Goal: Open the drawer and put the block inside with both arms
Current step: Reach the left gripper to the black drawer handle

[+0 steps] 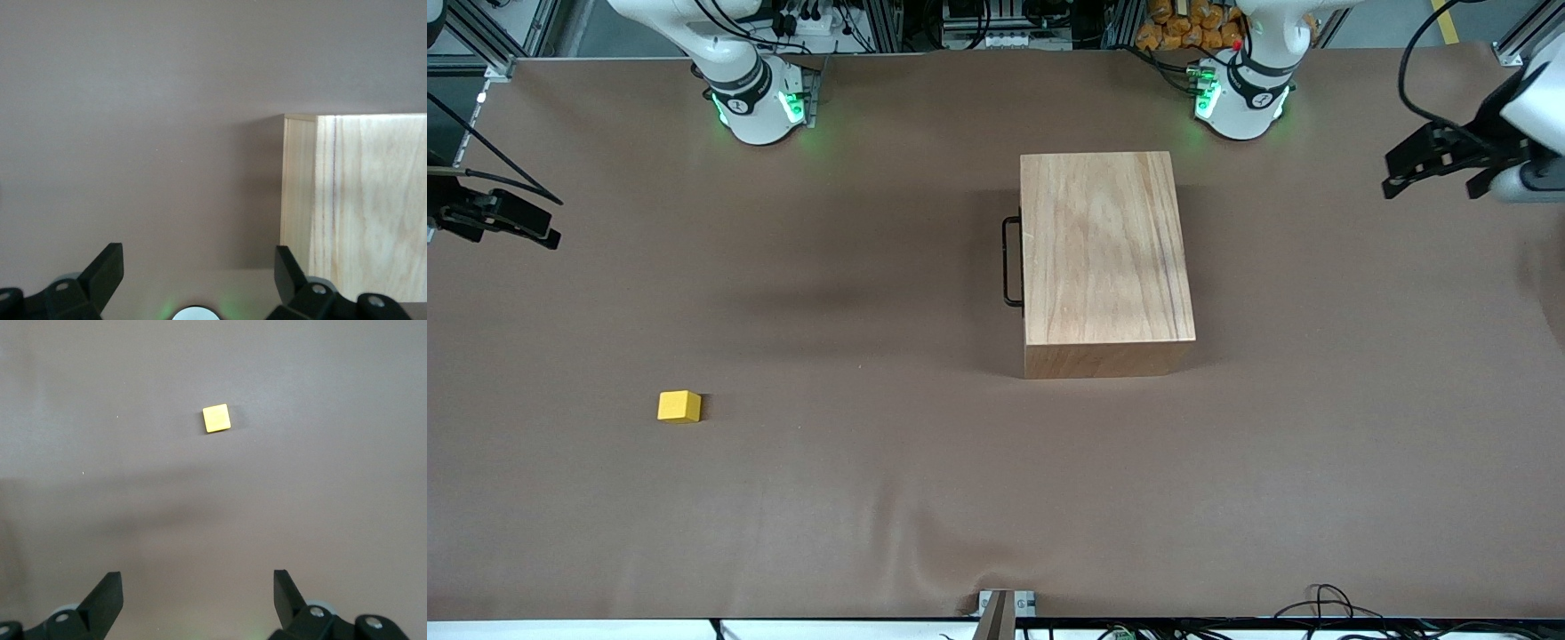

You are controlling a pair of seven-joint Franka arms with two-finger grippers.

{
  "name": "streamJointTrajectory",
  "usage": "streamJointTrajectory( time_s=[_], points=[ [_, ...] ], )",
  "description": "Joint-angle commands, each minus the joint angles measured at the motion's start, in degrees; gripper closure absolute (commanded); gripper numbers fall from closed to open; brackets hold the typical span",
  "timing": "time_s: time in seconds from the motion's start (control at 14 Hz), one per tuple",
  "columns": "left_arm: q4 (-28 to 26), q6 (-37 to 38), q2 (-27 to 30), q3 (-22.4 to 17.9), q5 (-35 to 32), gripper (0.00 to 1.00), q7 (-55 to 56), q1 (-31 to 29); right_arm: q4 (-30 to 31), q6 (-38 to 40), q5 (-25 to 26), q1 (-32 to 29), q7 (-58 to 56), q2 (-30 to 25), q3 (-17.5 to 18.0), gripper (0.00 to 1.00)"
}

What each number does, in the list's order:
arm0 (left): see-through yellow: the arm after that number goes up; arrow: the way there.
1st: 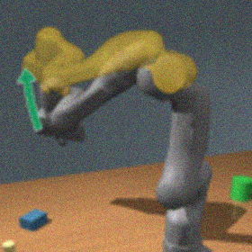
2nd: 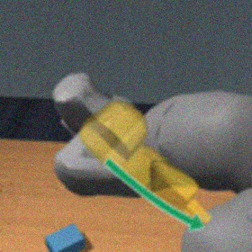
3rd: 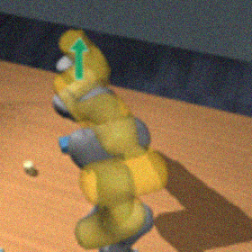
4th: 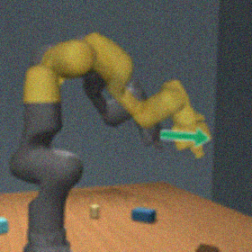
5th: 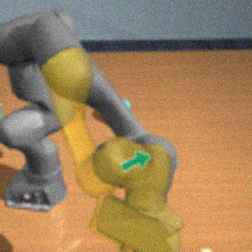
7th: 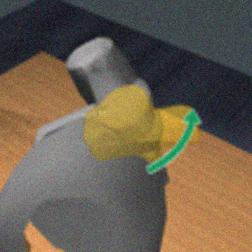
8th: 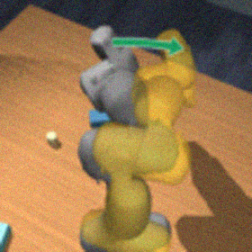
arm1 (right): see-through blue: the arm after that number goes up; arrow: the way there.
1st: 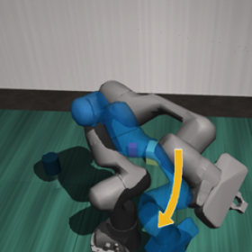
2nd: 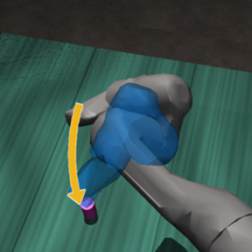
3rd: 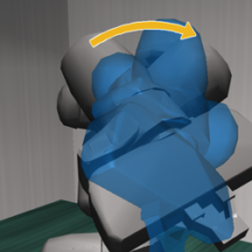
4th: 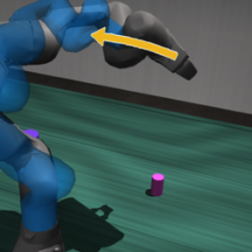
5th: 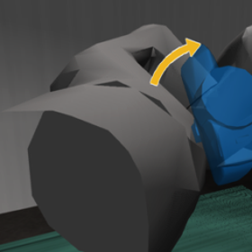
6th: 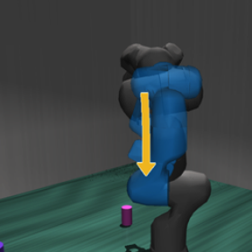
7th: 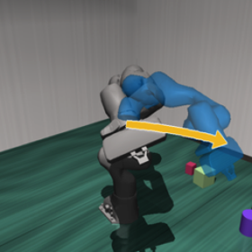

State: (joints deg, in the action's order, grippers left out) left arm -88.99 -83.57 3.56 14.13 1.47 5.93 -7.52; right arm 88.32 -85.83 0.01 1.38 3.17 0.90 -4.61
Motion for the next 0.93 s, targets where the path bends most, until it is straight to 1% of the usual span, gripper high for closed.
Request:
streamJointTrajectory(
  time_s=[0.0, 0.14, 0.28, 0.43, 0.64, 0.85],
  points=[
    [1.1, 0.3, -2.9, 4.4, -1.0, 0.00, 5.0, 0.0, -1.0, 0.1, 0.3, 0.4, 0.6, 0.5, -0.1, 0.00],
    [1.5, 0.1, -4.7, 8.7, -0.9, 0.00, 10.7, 0.2, -1.0, 0.1, 0.3, 0.4, 0.6, 0.5, -0.1, 0.00],
    [4.7, 0.0, -7.9, 11.9, -1.0, 0.00, 15.9, 1.4, -1.0, 0.1, 0.3, 0.4, 0.6, 0.5, -0.1, 0.00],
    [7.5, 0.0, -10.8, 12.4, -1.2, 0.00, 21.2, 5.2, -1.0, 0.1, 0.3, 0.4, 0.6, 0.5, -0.1, 0.00],
    [11.0, -0.2, -14.9, 12.4, -3.8, 0.00, 28.1, 11.6, -1.0, 0.1, 0.3, 0.4, 0.6, 0.5, -0.1, 0.00],
    [14.2, -1.3, -18.7, 11.8, -5.2, 0.00, 34.3, 17.6, -1.0, 0.1, 0.2, 0.4, 0.6, 0.5, -0.1, 0.00]
  ],
)
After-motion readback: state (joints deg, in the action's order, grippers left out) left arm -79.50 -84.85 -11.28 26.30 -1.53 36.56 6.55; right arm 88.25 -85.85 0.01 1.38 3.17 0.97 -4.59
